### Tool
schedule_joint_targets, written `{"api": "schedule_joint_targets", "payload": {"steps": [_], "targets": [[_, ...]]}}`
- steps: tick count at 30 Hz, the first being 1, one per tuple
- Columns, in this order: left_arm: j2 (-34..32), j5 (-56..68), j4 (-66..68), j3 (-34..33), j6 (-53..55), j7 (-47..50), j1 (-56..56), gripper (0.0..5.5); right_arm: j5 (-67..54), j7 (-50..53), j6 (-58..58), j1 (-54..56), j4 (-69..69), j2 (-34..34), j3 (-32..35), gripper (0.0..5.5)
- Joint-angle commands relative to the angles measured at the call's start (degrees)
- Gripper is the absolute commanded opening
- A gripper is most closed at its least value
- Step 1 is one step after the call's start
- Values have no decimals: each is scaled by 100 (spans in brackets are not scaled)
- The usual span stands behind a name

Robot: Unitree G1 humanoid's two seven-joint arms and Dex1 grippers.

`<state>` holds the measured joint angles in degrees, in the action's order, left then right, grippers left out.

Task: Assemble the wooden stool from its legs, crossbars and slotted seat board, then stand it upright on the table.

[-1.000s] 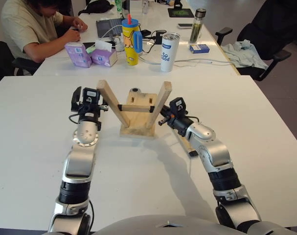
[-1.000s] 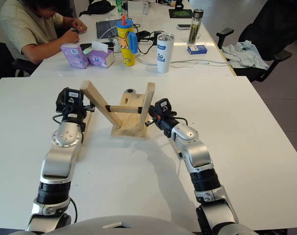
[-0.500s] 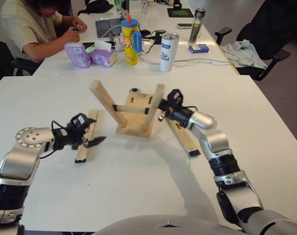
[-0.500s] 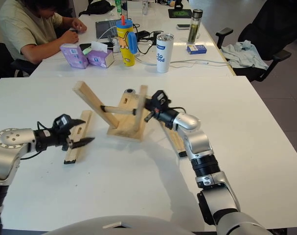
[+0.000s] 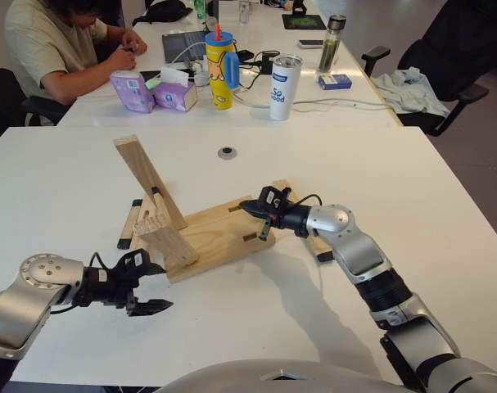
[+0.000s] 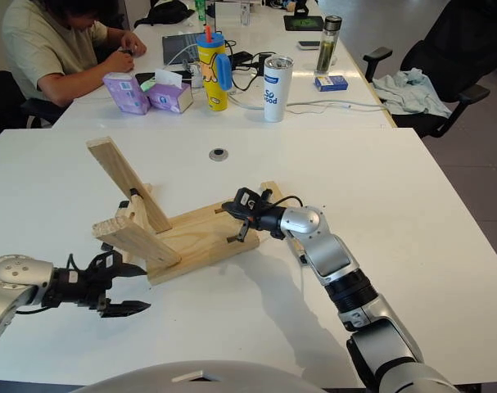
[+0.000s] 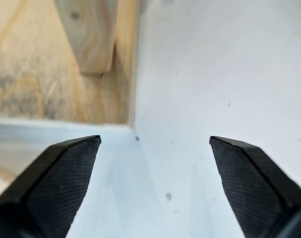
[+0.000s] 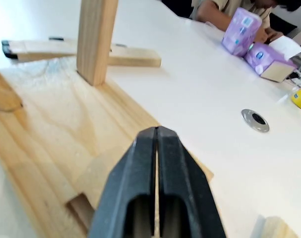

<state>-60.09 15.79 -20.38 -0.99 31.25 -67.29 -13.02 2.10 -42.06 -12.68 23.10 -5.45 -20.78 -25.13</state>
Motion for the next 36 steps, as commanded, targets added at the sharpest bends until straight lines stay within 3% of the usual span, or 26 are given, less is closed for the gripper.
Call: {"api": "schedule_joint_targets", "payload": {"steps": [1,7,11,14,24,29,32,34,36], "targets": [[-23,464,-473,-108,136,-217,-156,409,602,-85,119,30,-592,-107,-451,0],[549,413,-1036,804,702,523,-17,409,1139,-937,-423,28,-472,-617,-1056,0],[729,-770,-302,1599,643,1462,226,409,1007,-1465,-861,-133,75,-873,-1215,0],[1087,-1322,324,1820,607,2161,680,409,934,-1614,-1076,-273,331,-957,-1264,0],[2904,-2438,2978,2432,-208,3699,3105,409,978,-821,-1308,-476,341,-115,-1201,0],[3524,-2591,3911,2441,-710,3875,3630,409,1036,-384,-1431,-492,205,119,-1067,0],[3530,-2685,3860,2414,-653,3835,3666,409,1130,-251,-1419,-458,135,137,-1133,0],[3400,-2580,3329,2040,-518,3916,3487,409,1040,-69,-1137,-436,198,223,-982,0],[3391,-2362,2503,1212,-363,4362,3250,409,732,410,-372,-393,402,521,-486,0]]}}
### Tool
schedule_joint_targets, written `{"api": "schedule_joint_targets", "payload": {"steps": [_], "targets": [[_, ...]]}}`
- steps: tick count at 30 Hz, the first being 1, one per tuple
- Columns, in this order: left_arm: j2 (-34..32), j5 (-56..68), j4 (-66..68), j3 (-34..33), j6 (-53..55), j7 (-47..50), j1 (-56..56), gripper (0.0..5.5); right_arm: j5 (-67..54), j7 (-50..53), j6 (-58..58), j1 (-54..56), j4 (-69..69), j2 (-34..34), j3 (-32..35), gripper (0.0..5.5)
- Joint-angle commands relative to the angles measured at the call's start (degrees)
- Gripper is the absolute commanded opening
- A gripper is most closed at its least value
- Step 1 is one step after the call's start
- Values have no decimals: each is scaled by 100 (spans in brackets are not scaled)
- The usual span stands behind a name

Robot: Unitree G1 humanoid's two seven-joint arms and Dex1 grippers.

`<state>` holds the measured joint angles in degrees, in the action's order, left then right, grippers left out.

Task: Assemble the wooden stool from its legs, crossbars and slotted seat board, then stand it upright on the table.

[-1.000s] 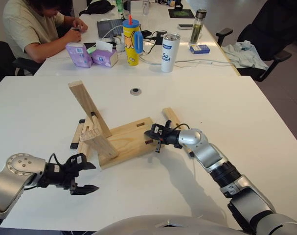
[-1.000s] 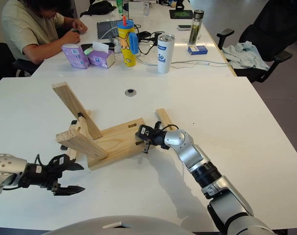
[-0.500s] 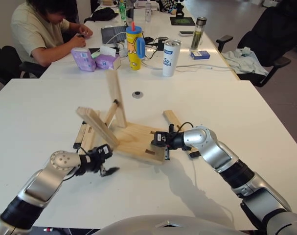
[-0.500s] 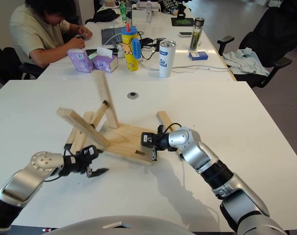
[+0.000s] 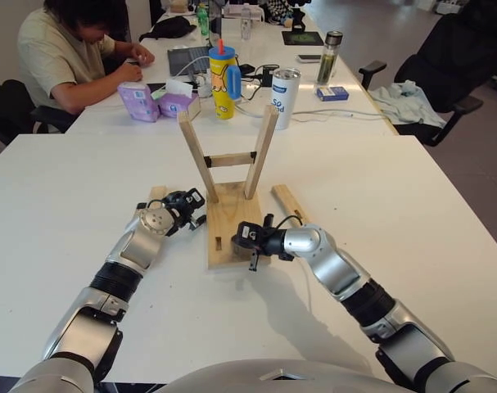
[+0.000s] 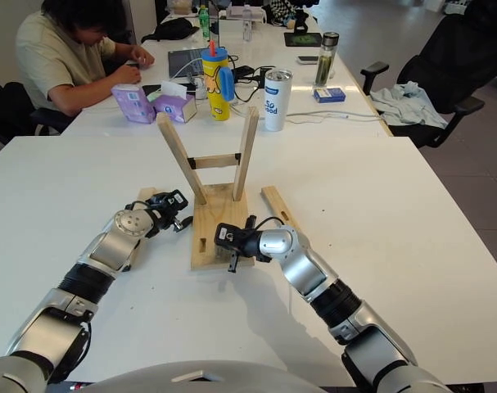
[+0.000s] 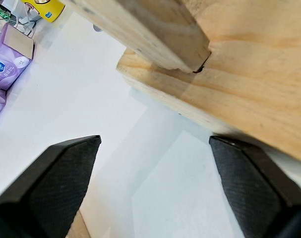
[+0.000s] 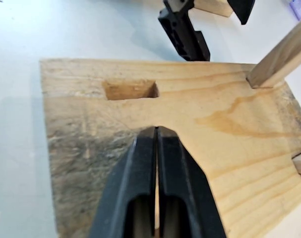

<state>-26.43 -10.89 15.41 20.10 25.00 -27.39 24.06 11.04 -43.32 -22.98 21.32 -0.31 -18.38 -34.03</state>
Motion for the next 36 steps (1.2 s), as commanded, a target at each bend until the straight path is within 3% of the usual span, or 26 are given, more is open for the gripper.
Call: {"api": "schedule_joint_targets", "payload": {"steps": [1,4,7,15,23,36], "targets": [[-1,283,-1634,-1323,433,640,-638,409,-358,716,951,-242,85,420,666,0],[57,443,-2993,-2344,1138,1012,-1081,409,-821,1023,1148,-455,563,737,1185,0],[69,801,-3494,-3240,1606,1072,-1257,409,-1262,1289,938,-787,870,976,1571,0],[-37,1880,-2527,-4342,2159,369,-1983,409,-2023,1796,549,-1181,1056,1158,2509,0],[-637,2132,-1657,-4063,1826,-392,-2189,409,-2219,1686,379,-1216,984,1014,2571,0],[-738,2140,-1131,-3558,1766,-495,-2274,409,-2167,1672,233,-1146,958,913,2391,0]]}}
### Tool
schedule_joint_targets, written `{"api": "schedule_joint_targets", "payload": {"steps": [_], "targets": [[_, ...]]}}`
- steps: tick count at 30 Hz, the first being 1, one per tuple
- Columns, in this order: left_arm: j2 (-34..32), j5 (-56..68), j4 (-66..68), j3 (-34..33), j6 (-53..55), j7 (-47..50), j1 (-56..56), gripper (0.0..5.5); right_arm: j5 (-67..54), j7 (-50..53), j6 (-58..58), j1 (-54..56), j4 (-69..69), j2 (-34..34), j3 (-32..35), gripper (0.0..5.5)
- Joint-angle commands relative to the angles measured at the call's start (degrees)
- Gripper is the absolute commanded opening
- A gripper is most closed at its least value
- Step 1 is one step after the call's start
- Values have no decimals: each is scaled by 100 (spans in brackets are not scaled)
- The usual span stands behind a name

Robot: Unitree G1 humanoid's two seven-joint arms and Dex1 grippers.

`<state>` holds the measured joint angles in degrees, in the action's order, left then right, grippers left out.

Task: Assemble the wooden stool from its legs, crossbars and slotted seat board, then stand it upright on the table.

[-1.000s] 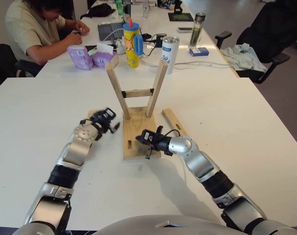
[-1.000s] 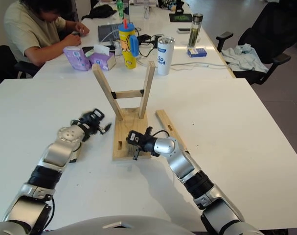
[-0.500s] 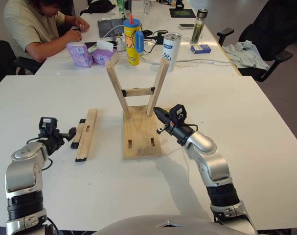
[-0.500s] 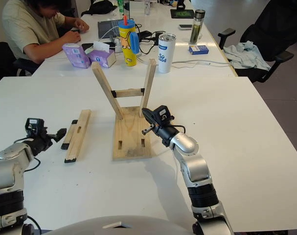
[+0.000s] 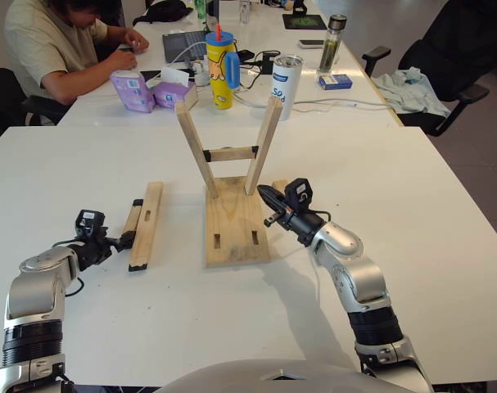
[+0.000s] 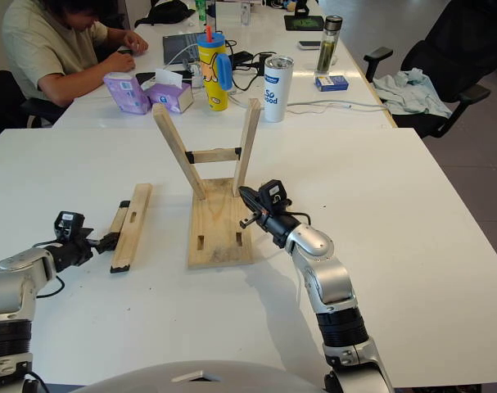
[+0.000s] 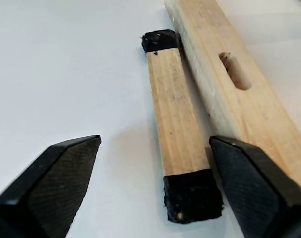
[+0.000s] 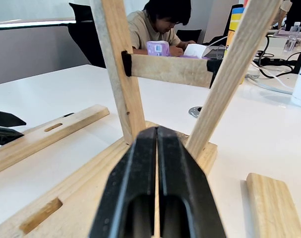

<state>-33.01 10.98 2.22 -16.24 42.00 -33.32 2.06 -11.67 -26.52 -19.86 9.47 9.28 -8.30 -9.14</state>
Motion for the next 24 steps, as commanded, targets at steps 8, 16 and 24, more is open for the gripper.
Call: {"api": "schedule_joint_targets", "payload": {"steps": [8,16,24], "targets": [[85,148,157,158,301,215,9,279,156,193,-158,125,-27,-72,-75,0],[-13,89,72,358,110,327,100,164,-62,621,-653,207,5,174,290,0],[-183,334,92,-120,-520,374,676,130,-1101,53,-1049,-24,404,126,549,117]]}}
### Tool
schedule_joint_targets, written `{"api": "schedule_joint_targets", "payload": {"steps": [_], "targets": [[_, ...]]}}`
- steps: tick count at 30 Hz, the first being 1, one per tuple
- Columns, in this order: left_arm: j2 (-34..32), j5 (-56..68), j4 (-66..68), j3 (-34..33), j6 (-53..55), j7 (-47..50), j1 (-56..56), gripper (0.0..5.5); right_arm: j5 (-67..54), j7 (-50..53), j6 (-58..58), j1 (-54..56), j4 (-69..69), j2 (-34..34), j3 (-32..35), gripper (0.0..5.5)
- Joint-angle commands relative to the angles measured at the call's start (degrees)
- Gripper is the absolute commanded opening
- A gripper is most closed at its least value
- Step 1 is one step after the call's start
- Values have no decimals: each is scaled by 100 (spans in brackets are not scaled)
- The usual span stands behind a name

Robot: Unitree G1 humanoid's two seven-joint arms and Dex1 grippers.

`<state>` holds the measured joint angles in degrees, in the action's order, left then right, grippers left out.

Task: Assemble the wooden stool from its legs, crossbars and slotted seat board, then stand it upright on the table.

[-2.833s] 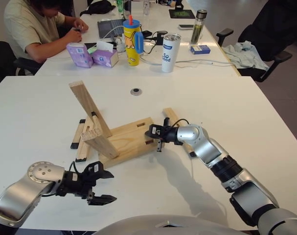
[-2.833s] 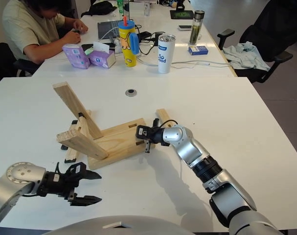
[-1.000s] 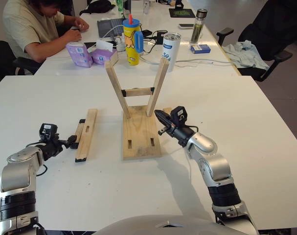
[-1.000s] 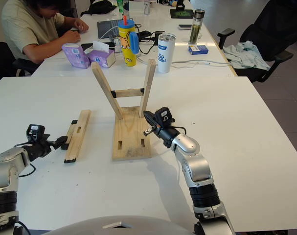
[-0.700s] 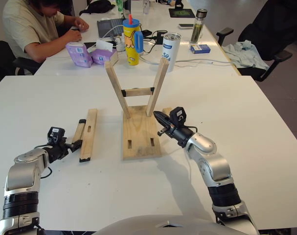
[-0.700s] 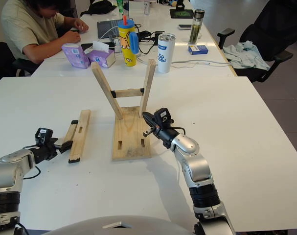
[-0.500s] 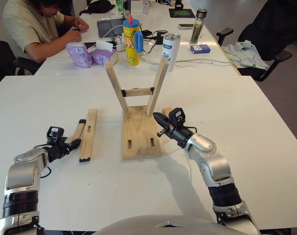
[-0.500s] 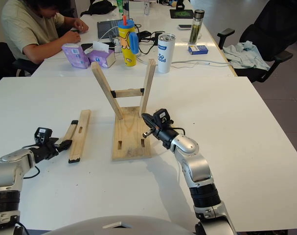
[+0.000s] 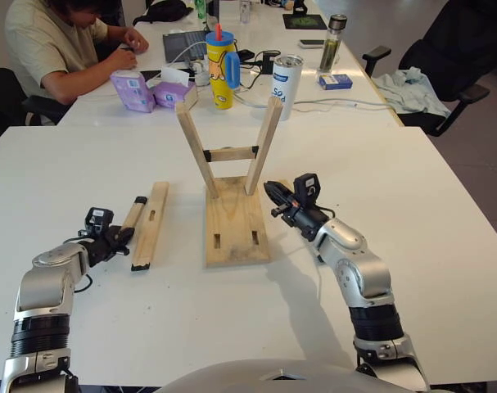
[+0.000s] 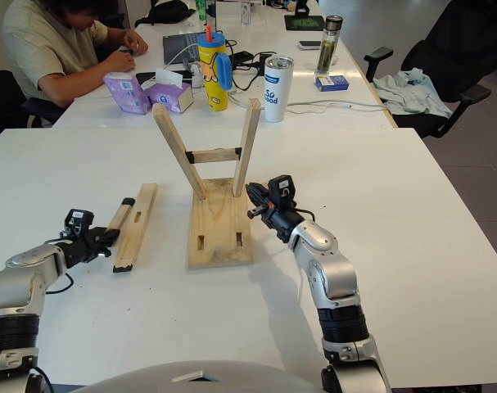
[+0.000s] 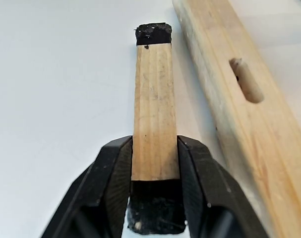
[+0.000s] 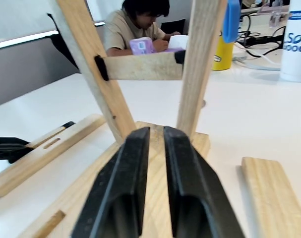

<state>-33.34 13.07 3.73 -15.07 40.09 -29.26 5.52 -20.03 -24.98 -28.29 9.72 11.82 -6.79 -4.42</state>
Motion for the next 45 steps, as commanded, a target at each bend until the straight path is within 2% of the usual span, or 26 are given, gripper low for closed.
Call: {"api": "schedule_joint_targets", "payload": {"steps": [1,4,9,14,21,25,41,45], "targets": [[-105,239,-177,-390,-562,-54,416,130,-539,-171,-360,-79,232,27,129,134],[-101,279,-780,-416,-1311,-213,303,130,-1539,-221,-872,-154,522,307,432,191],[-81,451,-1977,203,-2353,-1226,-597,130,-3042,205,-1664,-93,493,704,1055,268],[69,365,-2692,813,-2741,-1304,-702,130,-4610,767,-2290,39,504,913,1497,351],[374,-38,-3159,1795,-2535,-912,-357,130,-5090,1279,-2327,317,379,900,1469,357],[461,-200,-3309,2091,-2308,-705,-245,130,-5166,1512,-2180,435,261,958,1508,357],[410,-369,-3346,2236,-2059,-598,-162,130,-5181,1786,-1867,349,266,973,1351,96],[403,-372,-3324,2230,-2058,-607,-106,130,-5132,1775,-1834,332,237,932,1296,47]]}}
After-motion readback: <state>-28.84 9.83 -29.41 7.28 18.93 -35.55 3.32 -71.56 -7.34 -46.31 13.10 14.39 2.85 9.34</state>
